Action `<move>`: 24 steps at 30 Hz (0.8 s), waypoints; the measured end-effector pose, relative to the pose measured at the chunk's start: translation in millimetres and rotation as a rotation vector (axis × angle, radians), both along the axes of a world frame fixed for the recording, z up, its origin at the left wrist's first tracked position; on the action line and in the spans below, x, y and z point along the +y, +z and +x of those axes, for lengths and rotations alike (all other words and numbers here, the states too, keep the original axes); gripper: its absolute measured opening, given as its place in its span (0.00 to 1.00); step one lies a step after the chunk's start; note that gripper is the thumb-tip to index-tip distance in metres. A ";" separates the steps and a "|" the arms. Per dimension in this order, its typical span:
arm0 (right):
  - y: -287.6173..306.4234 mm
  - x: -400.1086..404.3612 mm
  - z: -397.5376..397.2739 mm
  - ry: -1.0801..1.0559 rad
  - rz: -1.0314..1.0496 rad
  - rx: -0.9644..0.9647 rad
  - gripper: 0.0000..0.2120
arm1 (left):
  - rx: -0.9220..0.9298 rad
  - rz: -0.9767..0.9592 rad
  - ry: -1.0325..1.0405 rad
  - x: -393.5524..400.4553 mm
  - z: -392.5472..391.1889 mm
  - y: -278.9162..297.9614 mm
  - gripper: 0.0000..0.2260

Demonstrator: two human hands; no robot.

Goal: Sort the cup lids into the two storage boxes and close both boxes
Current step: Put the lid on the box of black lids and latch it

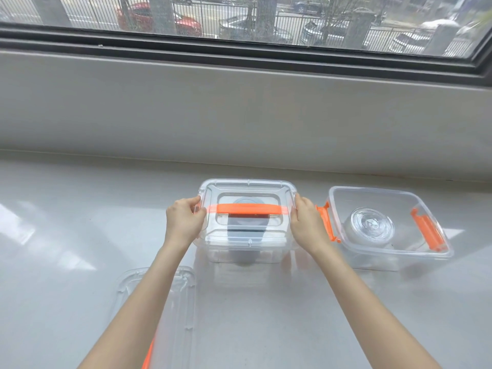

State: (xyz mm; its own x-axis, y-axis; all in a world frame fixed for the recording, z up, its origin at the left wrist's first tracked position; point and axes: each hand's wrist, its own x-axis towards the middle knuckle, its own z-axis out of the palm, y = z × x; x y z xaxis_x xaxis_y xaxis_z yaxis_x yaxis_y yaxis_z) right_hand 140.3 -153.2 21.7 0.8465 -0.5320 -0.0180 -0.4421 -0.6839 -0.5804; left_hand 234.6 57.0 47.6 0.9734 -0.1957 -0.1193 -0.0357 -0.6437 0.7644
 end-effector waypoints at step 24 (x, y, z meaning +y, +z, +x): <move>-17.5 16.4 -31.3 -0.526 0.787 -0.355 0.10 | 0.168 -0.409 0.347 17.3 -20.2 -26.8 0.16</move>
State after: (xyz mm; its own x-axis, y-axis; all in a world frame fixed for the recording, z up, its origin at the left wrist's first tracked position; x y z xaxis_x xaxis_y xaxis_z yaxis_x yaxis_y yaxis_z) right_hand 109.0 -136.8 4.2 0.5324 -0.7848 -0.3172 -0.2911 0.1821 -0.9392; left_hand 214.4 74.4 20.7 0.9631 0.0694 -0.2599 0.2690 -0.2456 0.9313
